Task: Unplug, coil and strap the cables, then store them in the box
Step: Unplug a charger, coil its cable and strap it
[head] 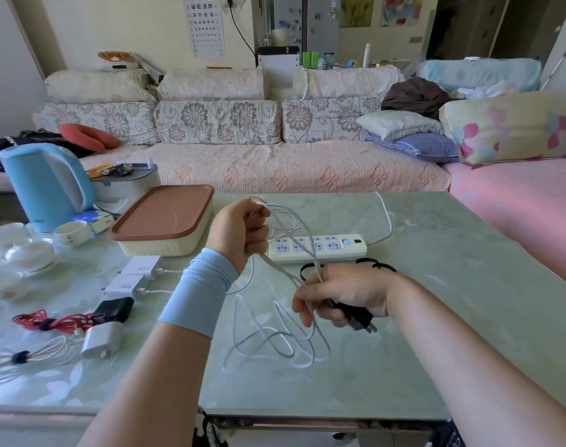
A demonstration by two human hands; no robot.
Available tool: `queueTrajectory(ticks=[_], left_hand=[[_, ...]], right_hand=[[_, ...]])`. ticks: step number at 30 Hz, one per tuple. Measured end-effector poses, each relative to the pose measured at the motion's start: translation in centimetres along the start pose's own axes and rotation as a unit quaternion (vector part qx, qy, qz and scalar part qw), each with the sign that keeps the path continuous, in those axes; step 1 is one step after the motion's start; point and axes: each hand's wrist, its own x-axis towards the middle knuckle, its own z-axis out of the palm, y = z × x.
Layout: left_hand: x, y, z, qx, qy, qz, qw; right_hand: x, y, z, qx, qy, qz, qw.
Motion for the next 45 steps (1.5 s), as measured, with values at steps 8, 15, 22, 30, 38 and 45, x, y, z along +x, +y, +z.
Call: queueTrajectory(ticks=[8, 15, 22, 30, 38, 45], left_hand=[[1.3, -2.3, -0.6, -0.032, 0.026, -0.023, 0.999], [0.8, -1.1, -0.6, 0.282, 0.098, 0.129, 0.946], [0.3, -1.5, -1.5, 0.407, 0.161, 0.252, 0.863], [1.6, -4.0, 0.2, 0.13, 0.214, 0.086, 0.964], [-0.4, -4.1, 3.2, 0.014, -0.02, -0.198, 0.98], [-1.4, -4.1, 3.5, 0.175, -0.128, -0.167, 0.962]], right_hand=[[0.6, 2.6, -1.4, 0.15, 0.065, -0.07, 0.984], [0.5, 2.3, -0.8, -0.034, -0.033, 0.064, 0.997], [0.2, 1.7, -1.5, -0.026, -0.041, 0.056, 0.997], [0.5, 2.7, -2.1, 0.268, 0.078, -0.088, 0.956], [1.7, 1.5, -2.0, 0.384, 0.164, -0.169, 0.893], [2.2, 2.1, -2.4, 0.296, 0.282, -0.156, 0.899]])
